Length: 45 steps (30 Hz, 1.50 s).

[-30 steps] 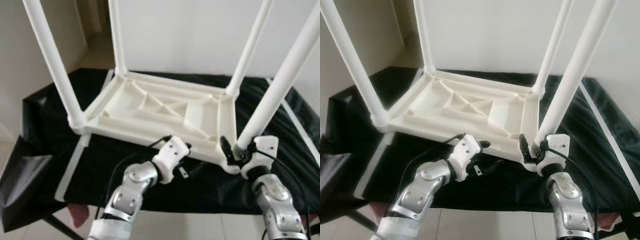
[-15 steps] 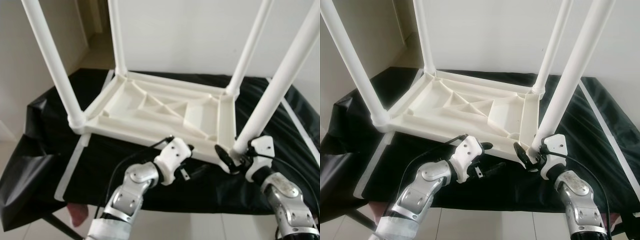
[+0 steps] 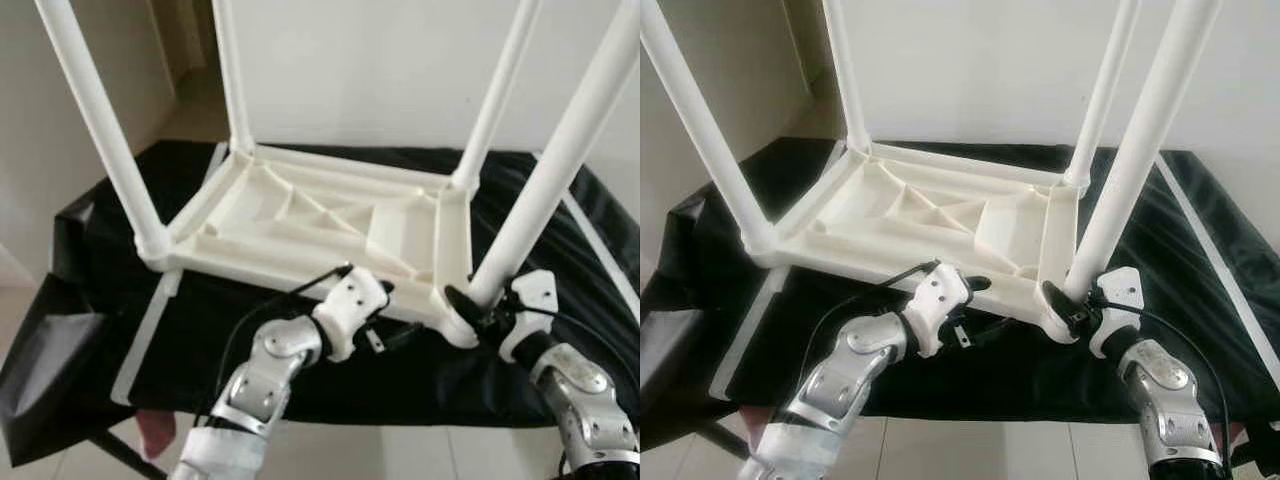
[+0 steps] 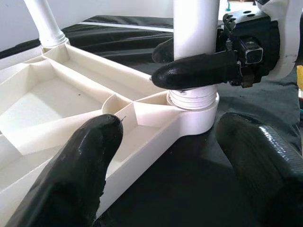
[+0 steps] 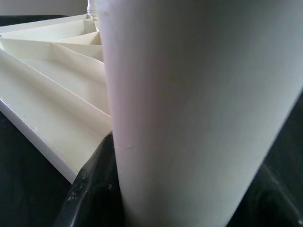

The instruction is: Building children table

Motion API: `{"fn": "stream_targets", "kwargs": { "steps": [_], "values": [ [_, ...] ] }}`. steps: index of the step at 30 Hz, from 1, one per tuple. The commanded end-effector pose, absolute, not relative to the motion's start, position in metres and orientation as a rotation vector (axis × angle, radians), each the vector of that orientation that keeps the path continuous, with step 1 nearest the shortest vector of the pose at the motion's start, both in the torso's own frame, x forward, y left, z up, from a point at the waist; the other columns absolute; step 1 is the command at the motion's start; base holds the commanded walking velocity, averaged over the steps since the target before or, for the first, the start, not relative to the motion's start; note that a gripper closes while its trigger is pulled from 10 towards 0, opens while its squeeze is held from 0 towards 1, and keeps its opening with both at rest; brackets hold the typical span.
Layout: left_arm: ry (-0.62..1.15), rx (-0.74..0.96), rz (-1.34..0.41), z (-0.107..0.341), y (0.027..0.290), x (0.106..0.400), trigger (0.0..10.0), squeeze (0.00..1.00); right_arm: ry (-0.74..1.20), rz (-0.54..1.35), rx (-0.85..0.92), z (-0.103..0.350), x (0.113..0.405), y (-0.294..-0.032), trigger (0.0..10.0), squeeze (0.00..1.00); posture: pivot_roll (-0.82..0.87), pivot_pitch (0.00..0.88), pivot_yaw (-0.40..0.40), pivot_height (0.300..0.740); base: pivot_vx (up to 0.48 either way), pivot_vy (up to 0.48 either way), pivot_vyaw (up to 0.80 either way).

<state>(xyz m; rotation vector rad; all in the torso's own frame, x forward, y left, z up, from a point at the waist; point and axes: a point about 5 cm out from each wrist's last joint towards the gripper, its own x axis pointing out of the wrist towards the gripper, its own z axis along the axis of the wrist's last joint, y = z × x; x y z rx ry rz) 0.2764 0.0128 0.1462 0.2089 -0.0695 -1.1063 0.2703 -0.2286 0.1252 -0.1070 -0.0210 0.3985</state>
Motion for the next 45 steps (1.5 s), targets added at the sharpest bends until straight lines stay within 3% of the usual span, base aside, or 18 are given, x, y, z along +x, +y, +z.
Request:
{"fn": "stream_targets", "kwargs": {
  "steps": [1,5,7,18,27,31,41,42,45],
  "values": [
    [-0.077,0.206,-1.081,0.146,0.012,0.278,10.0,0.0,0.002,0.389,-0.097,0.119,0.268,-0.223,10.0,0.0,-0.03,0.0,-0.02,0.74,0.0,0.0,0.0],
    [-0.08,0.205,-1.075,0.146,0.011,0.279,10.0,0.0,0.011,0.34,-0.089,0.116,0.268,-0.222,10.0,0.0,-0.03,0.0,-0.022,0.74,0.0,0.0,0.0],
    [-0.085,0.203,-1.072,0.147,0.011,0.281,10.0,0.0,0.045,0.189,-0.1,0.111,0.271,-0.221,10.0,0.0,-0.03,0.0,-0.03,0.74,0.0,0.0,0.0],
    [-0.09,0.215,-1.079,0.145,0.012,0.282,10.0,0.0,0.079,-0.113,0.031,0.102,0.27,-0.214,10.0,0.0,-0.02,0.0,-0.049,0.74,0.0,0.0,0.0],
    [-0.092,0.229,-1.057,0.141,0.014,0.287,10.0,0.0,0.101,-0.482,0.092,0.097,0.262,-0.212,10.0,0.0,0.0,0.0,-0.072,0.74,0.0,0.0,0.0],
    [-0.091,0.232,-1.052,0.14,0.015,0.289,10.0,0.0,0.107,-0.499,0.117,0.096,0.263,-0.198,10.0,0.0,0.0,0.0,-0.075,0.74,0.0,0.0,0.0],
    [-0.087,0.234,-1.044,0.139,0.015,0.291,10.0,0.0,0.08,-0.457,0.112,0.101,0.266,-0.193,10.0,0.0,0.0,0.0,-0.082,0.74,0.0,0.0,0.0],
    [-0.089,0.237,-1.045,0.139,0.015,0.291,10.0,0.0,0.061,-0.44,0.108,0.105,0.267,-0.194,10.0,1.0,0.0,0.0,-0.083,0.74,0.0,0.0,0.0],
    [-0.092,0.239,-1.043,0.139,0.015,0.292,10.0,0.0,0.024,-0.379,0.117,0.111,0.269,-0.194,10.0,1.0,0.0,0.0,-0.083,0.74,0.0,0.0,0.0]
  ]
}}
